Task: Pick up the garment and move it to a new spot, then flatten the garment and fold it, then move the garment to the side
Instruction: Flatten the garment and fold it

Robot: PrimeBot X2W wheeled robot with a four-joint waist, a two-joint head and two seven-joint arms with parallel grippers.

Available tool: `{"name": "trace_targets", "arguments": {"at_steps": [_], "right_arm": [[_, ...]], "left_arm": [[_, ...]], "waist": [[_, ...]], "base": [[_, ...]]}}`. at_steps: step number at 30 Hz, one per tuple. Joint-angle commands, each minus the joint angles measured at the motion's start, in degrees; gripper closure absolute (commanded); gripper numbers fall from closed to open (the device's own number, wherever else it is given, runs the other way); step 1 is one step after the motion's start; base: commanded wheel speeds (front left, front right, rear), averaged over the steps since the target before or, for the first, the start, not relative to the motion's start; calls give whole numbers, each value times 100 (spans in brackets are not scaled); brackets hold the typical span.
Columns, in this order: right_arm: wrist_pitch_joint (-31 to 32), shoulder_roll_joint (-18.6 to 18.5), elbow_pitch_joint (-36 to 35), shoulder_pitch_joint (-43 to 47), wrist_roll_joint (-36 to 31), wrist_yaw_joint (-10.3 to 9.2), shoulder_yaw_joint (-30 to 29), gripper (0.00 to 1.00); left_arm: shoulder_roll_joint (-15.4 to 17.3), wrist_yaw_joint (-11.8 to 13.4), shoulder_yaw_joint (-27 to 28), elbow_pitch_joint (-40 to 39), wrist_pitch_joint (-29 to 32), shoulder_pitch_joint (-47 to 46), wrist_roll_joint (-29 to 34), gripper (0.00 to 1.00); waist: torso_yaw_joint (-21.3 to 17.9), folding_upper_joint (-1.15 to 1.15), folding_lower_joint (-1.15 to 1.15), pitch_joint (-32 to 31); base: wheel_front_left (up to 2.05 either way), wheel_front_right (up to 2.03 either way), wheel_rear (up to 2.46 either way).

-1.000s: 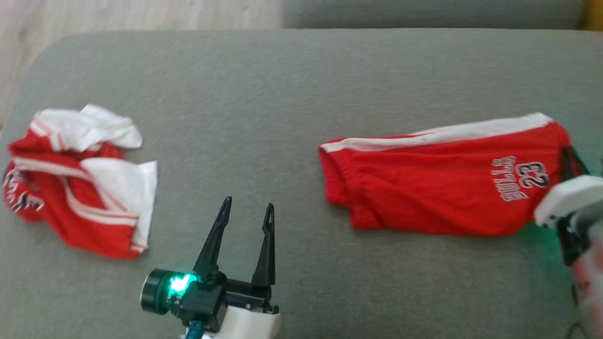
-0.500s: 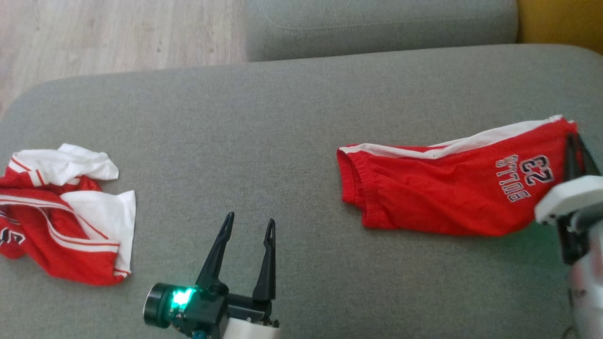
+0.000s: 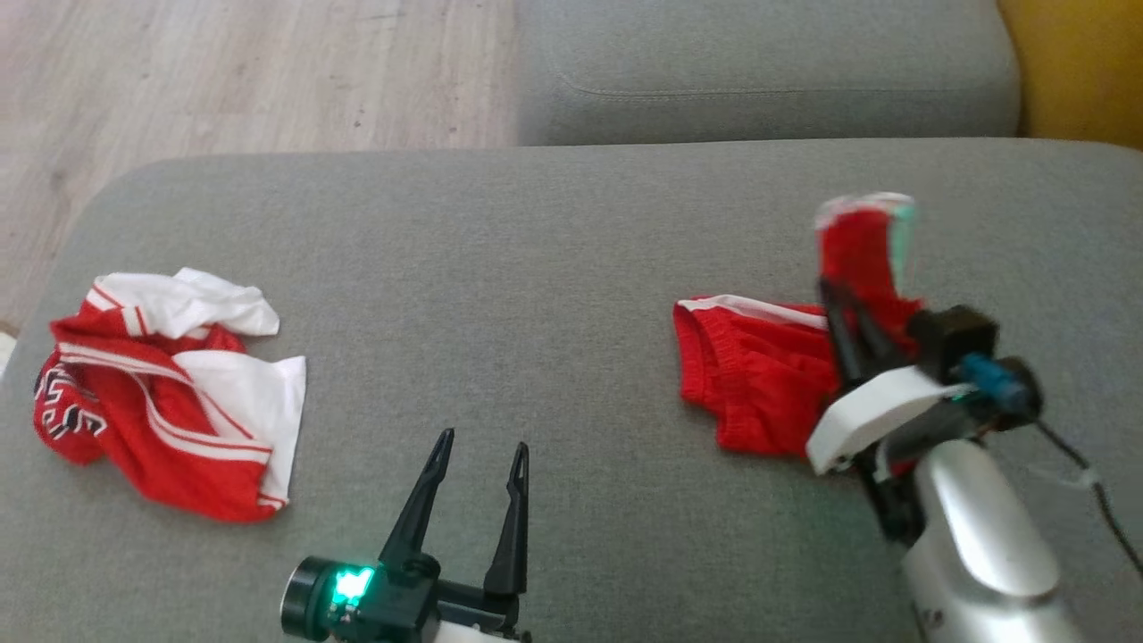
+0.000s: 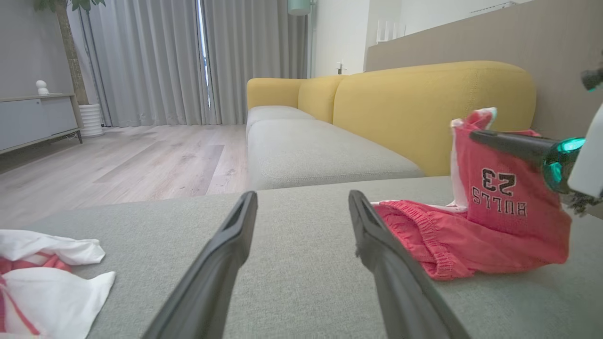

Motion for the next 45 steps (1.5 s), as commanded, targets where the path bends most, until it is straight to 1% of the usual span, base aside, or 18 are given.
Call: {"name": "trace_targets", "arguments": {"at_steps": [1,4,5,6,10,16,22,25,30,33,35,38,45], "right_arm": [[-9,55,-152,-130,124,19,299,100],[-110,72,19,-154,534,19,726,100],[-156,73,86,-173,662,19,861,61],[-209,73,134,-192,790,19,1012,0],[-393,75,164,-163,1271,19,1559,0],[-748,75,-49,122,1343,19,1638,0],[-984,76,-614,817,1151,19,1366,0],[-995,76,-1099,1185,1034,19,1053,0],[-998,-89,-1664,1891,965,19,697,0],[-998,-129,-1812,2287,993,19,405,0],[-998,-161,-1870,2517,892,19,256,0],[-999,-114,-1974,2816,853,19,9,0],[-999,-27,-2012,3158,756,19,-133,0]], "left_arm": [[-39,-38,115,-166,-53,-174,-23,0],[-39,-78,73,-132,-53,-214,-34,0],[-39,-84,59,-126,-53,-230,-39,0],[-39,-87,49,-124,-53,-247,-42,0],[-39,-49,69,-133,-53,-242,-66,0],[-39,-1,130,-191,-53,-138,-132,0],[-39,115,365,-416,-53,39,-404,0],[-39,200,560,-534,-53,178,-521,0],[-39,279,837,-672,-53,457,-594,0],[-39,269,940,-701,-53,650,-543,0],[-39,264,996,-701,-53,774,-466,0],[-39,217,1055,-727,-53,941,-422,0],[-39,156,1155,-744,-54,1159,-381,0]], "waist": [[83,0,1,3],[194,0,1,11],[229,0,1,19],[257,0,1,29],[286,0,1,36],[184,0,1,-57],[31,0,1,-228],[-29,0,1,-353],[-49,0,1,-615],[-12,0,1,-768],[31,0,1,-839],[90,0,1,-925],[136,0,1,-1047]], "base": [[0,0,0],[0,0,0],[0,0,0],[0,0,0],[0,0,0],[0,0,0],[0,0,0],[0,0,0],[0,0,0],[0,0,0],[0,0,0],[0,0,0],[0,0,0]]}}
